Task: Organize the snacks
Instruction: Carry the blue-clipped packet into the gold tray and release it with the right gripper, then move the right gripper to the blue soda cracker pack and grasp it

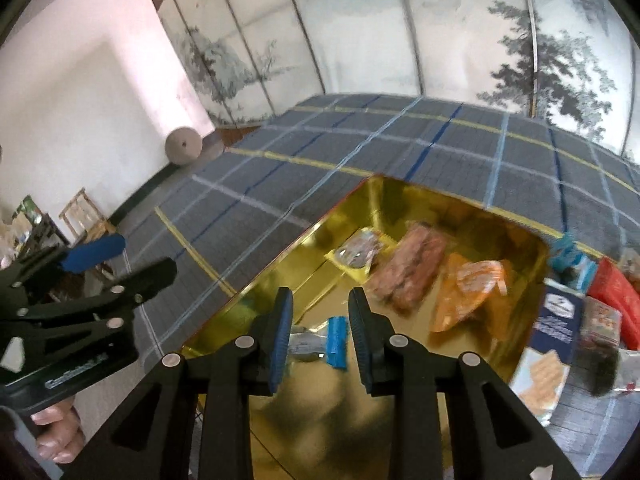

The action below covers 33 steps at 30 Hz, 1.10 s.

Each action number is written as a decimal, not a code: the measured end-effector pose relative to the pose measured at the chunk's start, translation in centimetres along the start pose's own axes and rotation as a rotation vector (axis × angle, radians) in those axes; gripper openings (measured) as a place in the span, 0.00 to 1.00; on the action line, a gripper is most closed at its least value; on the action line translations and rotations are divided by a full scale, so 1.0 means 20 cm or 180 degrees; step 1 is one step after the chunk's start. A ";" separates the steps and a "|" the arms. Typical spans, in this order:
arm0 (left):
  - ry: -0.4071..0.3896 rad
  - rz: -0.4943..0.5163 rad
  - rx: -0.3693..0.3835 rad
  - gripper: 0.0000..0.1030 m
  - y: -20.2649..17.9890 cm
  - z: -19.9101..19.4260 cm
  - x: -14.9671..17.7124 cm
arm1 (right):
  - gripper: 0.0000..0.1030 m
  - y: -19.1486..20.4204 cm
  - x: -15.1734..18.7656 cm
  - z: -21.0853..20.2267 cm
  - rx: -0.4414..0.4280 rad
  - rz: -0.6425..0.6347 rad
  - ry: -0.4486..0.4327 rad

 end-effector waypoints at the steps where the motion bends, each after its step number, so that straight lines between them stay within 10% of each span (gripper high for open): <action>1: 0.0000 0.0009 0.0001 0.65 -0.01 0.00 0.00 | 0.29 -0.02 0.00 -0.04 0.0015 0.0014 -0.0060; 10: -0.0025 0.0134 -0.0014 0.65 -0.09 -0.04 -0.01 | 0.36 -0.29 0.11 -0.37 0.0484 0.0215 -0.0380; 17: -0.0050 0.0271 0.0108 0.65 -0.18 -0.09 -0.01 | 0.36 -0.66 0.40 -0.63 0.1366 0.0412 -0.0287; 25: -0.0038 0.0607 0.0674 0.65 -0.40 -0.22 -0.02 | 0.36 -1.07 0.68 -0.92 0.2002 0.0830 -0.0283; 33: 0.0302 0.0956 0.1645 0.64 -0.75 -0.36 -0.05 | 0.41 -1.19 0.74 -1.03 0.1910 0.1058 -0.0448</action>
Point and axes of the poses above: each gripper's, at about its wrist camera, not at the fingertips, and z roughly the way its jaws point, y to its left, x to its underside, the point moved 3 cm from there along z, roughly the way its jaws point, and after that the axes turned 8 degrees about -x, right-handed, at the moved point
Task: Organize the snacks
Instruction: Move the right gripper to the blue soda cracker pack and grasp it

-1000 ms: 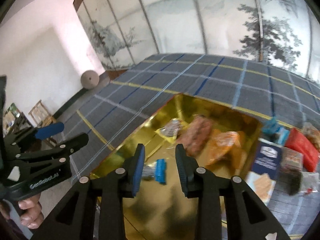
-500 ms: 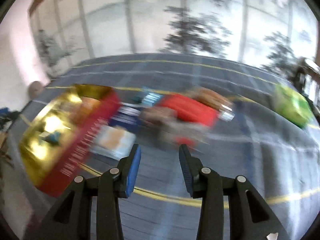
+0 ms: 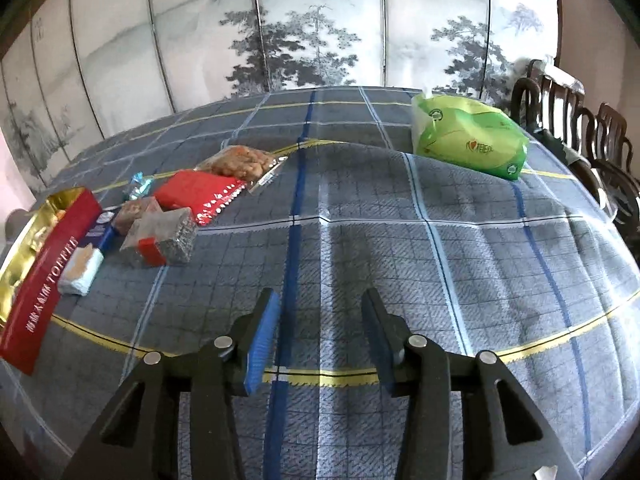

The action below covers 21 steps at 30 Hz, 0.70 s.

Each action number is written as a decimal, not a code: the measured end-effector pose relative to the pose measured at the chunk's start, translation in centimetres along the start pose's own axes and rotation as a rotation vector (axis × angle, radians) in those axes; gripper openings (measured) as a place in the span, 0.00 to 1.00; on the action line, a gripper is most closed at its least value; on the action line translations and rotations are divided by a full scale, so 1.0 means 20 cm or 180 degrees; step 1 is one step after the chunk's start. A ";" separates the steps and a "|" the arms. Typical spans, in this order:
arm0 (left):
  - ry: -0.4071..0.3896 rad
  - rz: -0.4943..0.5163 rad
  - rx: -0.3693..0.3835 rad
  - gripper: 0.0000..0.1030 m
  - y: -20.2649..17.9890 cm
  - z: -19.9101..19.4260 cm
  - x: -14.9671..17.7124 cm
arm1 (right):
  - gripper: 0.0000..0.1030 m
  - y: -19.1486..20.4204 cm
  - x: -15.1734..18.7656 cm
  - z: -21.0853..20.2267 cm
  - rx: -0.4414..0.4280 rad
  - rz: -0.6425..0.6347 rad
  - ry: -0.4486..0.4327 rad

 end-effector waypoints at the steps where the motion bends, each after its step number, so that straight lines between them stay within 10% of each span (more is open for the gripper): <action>1: 0.0013 0.0051 0.0061 0.64 -0.04 0.01 -0.02 | 0.41 0.00 0.00 -0.01 -0.0028 -0.0004 -0.0008; 12: 0.0044 0.0302 0.0075 0.64 -0.37 0.08 -0.14 | 0.46 0.04 -0.01 -0.06 -0.0821 -0.0057 -0.0115; 17: -0.0174 0.0250 -0.0098 0.64 -0.31 -0.04 -0.12 | 0.46 0.35 -0.11 -0.07 -0.1625 -0.0569 0.0063; 21: -0.0223 0.0155 -0.0276 0.64 -0.20 -0.11 -0.06 | 0.46 0.66 -0.13 0.05 -0.1706 -0.0829 0.0348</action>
Point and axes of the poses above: each gripper's, at about its wrist camera, not at the fingertips, and z roughly the way its jaws point, y to its left, x to its underside, the point moved 3 cm from there along z, roughly the way its jaws point, and after that the axes turned 8 degrees about -x, right-handed, at the moved point
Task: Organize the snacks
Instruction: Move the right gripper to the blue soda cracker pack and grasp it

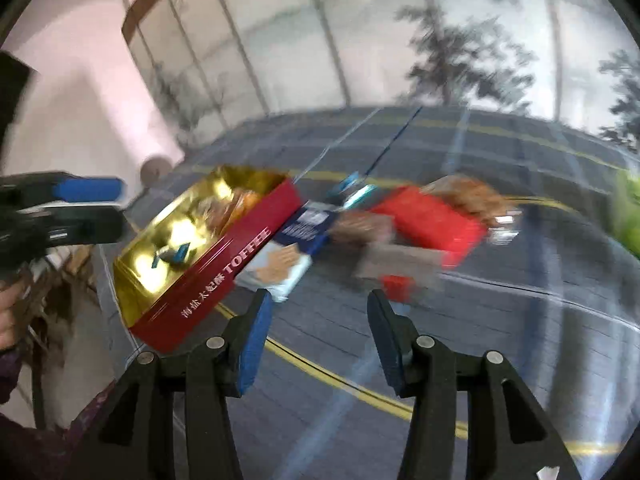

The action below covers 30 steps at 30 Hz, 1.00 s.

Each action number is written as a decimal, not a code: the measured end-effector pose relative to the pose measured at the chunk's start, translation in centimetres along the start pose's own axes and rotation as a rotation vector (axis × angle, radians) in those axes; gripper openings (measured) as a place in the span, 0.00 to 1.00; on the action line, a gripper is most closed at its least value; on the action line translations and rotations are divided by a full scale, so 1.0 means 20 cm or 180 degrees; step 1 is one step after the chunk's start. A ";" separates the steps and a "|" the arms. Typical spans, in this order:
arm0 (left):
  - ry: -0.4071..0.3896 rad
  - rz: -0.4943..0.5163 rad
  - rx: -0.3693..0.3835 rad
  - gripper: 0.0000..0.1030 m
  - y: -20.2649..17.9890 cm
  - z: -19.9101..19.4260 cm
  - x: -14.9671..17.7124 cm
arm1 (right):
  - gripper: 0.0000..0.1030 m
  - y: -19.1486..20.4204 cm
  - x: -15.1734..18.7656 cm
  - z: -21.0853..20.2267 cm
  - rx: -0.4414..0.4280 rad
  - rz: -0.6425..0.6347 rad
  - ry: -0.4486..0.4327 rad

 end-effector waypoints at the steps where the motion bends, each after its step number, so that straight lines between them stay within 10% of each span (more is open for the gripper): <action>1: 0.0003 -0.0026 -0.0005 0.64 0.02 -0.01 0.01 | 0.46 0.02 -0.02 0.08 0.0034 0.0023 0.0078; 30: 0.0089 -0.0288 0.0066 0.64 0.33 0.08 0.16 | 0.58 0.06 -0.22 0.56 0.0327 0.0382 0.0494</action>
Point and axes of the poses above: each gripper's, at about its wrist camera, not at the fingertips, and z roughly the way its jaws point, y to its left, x to its underside, the point moved 3 cm from there along z, roughly the way its jaws point, and after that the axes turned 8 degrees about -x, right-handed, at the moved point
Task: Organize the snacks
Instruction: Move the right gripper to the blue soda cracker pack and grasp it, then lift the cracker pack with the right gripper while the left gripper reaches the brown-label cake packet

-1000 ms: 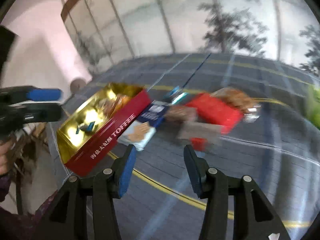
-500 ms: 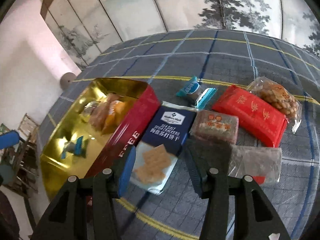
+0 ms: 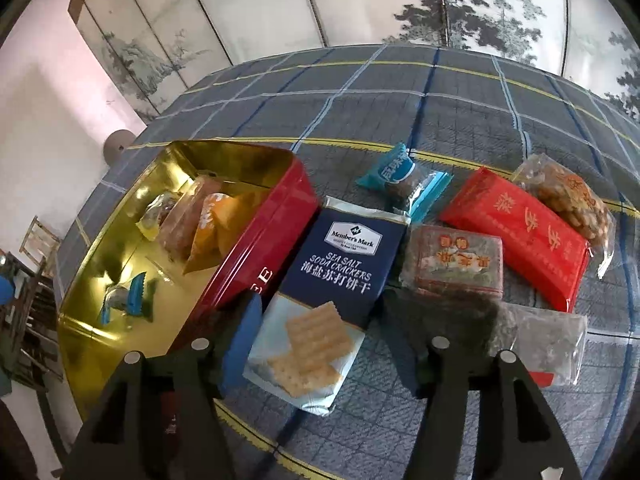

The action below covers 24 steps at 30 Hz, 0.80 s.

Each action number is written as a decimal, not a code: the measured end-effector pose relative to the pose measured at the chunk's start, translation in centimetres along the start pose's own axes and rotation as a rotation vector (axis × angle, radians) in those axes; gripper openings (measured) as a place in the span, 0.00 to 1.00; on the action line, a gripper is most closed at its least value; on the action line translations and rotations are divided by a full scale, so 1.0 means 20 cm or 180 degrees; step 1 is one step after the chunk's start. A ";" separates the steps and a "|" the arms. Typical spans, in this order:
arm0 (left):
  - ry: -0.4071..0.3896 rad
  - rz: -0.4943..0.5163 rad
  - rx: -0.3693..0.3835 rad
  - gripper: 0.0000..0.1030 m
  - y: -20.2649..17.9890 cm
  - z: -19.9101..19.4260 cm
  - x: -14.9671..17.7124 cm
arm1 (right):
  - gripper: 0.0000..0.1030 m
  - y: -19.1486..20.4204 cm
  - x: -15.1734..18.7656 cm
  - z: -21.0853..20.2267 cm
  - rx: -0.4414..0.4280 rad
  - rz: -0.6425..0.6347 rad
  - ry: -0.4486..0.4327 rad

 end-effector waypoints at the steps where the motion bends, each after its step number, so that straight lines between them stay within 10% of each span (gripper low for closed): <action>1: 0.0009 -0.0006 0.0003 0.64 0.00 0.00 0.00 | 0.58 0.00 -0.01 0.01 0.0041 -0.0008 0.0009; 24: 0.0140 0.0222 0.0080 0.64 -0.20 0.06 -0.01 | 0.42 -0.25 0.58 -0.53 0.0453 0.0000 0.0114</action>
Point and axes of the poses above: each gripper's, at about its wrist camera, not at the fingertips, and z roughly the way its jaws point, y to its left, x to its underside, the point moved 3 cm from there along z, roughly the way its jaws point, and after that the axes turned 8 degrees about -x, right-handed, at the moved point
